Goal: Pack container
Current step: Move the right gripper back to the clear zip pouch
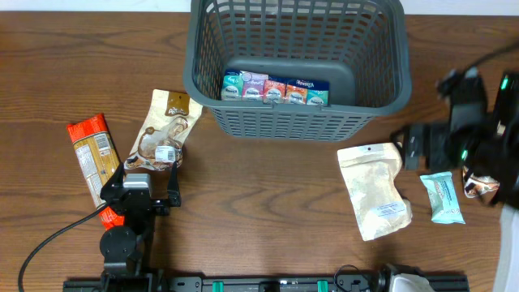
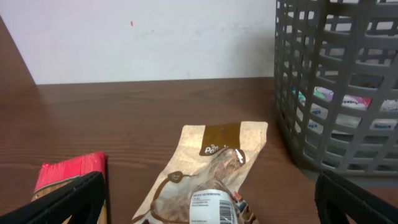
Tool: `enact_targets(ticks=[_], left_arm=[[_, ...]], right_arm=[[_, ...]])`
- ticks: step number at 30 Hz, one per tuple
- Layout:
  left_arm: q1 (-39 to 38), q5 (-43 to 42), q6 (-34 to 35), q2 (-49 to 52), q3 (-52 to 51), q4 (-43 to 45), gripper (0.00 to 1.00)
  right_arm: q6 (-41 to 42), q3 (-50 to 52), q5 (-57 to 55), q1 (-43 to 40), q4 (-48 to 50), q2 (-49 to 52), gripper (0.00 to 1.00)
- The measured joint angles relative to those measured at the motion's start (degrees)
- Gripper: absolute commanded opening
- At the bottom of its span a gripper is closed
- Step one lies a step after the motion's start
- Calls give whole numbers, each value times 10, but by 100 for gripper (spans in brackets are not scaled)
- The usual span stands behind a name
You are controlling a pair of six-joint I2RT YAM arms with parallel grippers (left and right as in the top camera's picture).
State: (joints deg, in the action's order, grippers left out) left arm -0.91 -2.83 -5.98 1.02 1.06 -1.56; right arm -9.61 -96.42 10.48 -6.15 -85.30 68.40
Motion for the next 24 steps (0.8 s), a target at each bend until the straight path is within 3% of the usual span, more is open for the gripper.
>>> enact_targets(ticks=[6,13,24], left_arm=[[0,0,0,0,0,0,99],[0,0,0,0,0,-1,99],[0,0,0,0,0,-1,99]], right_arm=[[10,199,0,0,29,-116,99],[17,359,0,0,111,-141,99],[15,437,2,0,222,-106,99]])
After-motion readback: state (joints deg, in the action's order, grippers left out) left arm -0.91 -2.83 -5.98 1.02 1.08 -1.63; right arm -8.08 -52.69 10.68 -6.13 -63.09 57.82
